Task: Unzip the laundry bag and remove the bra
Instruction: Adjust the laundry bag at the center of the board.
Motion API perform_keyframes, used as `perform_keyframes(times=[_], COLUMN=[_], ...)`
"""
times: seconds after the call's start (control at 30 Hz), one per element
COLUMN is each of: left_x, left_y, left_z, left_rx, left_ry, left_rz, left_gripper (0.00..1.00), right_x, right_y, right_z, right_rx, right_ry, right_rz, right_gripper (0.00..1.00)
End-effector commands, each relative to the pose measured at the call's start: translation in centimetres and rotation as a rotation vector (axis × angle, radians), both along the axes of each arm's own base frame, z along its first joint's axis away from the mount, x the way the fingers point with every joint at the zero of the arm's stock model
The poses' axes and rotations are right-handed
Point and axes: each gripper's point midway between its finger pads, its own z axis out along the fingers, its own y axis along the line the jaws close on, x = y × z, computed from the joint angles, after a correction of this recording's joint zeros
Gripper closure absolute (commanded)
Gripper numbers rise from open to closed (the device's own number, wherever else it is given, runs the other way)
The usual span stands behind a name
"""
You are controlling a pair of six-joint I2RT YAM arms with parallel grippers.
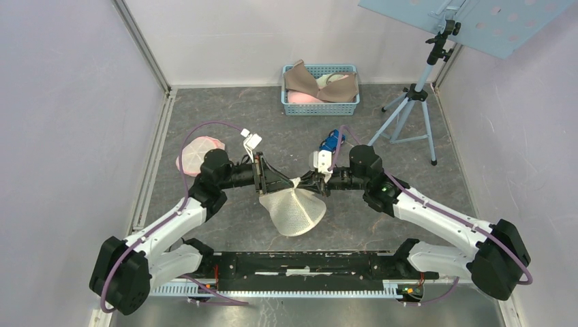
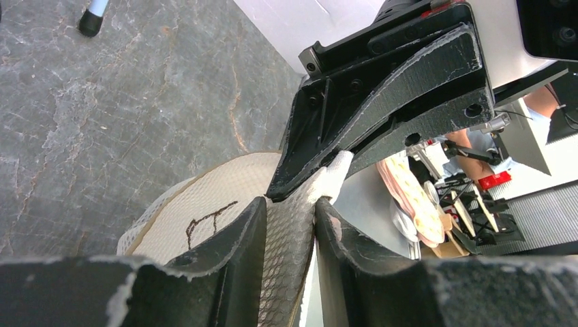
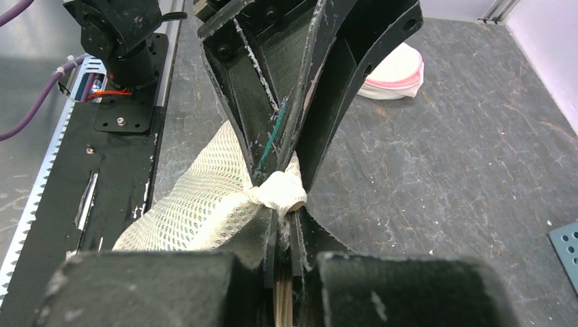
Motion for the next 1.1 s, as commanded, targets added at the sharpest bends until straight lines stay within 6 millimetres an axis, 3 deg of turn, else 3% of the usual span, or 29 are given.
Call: perform_keyframes(times=[0.0, 0.1, 0.17, 0.2, 0.27, 0.33, 0.47, 0.57, 0.83, 0.93, 1.07], left_x=[0.4, 0.4, 0.3, 0.2, -0.4, -1.3, -2.5, -2.9, -1.7, -1.3, -1.1], left_y=[-1.3, -1.5, -1.5, -1.4, -1.0, -0.5, 0.6, 0.7, 0.7, 0.5, 0.3], left_z=[7.4, 7.6, 7.5, 7.3, 6.9, 6.3, 4.6, 4.0, 3.4, 3.4, 3.6], left_rx=[-0.189, -0.190, -0.185, -0.178, -0.168, -0.153, -0.077, -0.040, 0.013, 0.018, 0.007], left_ry=[-0.182, -0.186, -0.190, -0.187, -0.201, -0.249, -0.371, -0.418, -0.369, -0.342, -0.307], left_rz=[0.009, 0.002, -0.007, -0.010, -0.038, -0.081, -0.136, -0.174, -0.134, -0.125, -0.122], left_gripper=[0.62, 0.67, 0.90, 0.97, 0.98, 0.98, 0.98, 0.98, 0.98, 0.98, 0.98], right_x=[-4.4, -4.4, -4.3, -4.2, -3.7, -3.1, -2.2, -2.6, -2.8, -2.8, -2.7], right_y=[1.5, 1.6, 1.7, 1.6, 1.2, 0.5, -1.1, -1.1, -1.1, -0.9, -0.1], right_z=[-1.0, -1.0, -0.9, -0.7, -0.7, -0.6, -0.5, 0.5, 2.5, 2.7, 2.8], right_rx=[0.004, 0.005, 0.006, -0.002, -0.038, -0.072, -0.095, -0.070, -0.038, -0.025, 0.001], right_ry=[0.038, 0.036, 0.028, 0.014, -0.010, -0.029, -0.012, -0.016, -0.029, -0.025, -0.012], right_rz=[0.194, 0.197, 0.196, 0.195, 0.183, 0.164, 0.137, 0.164, 0.169, 0.169, 0.170], right_gripper=[1.00, 1.00, 0.97, 0.85, 0.63, 0.54, 0.52, 0.49, 0.49, 0.53, 0.67])
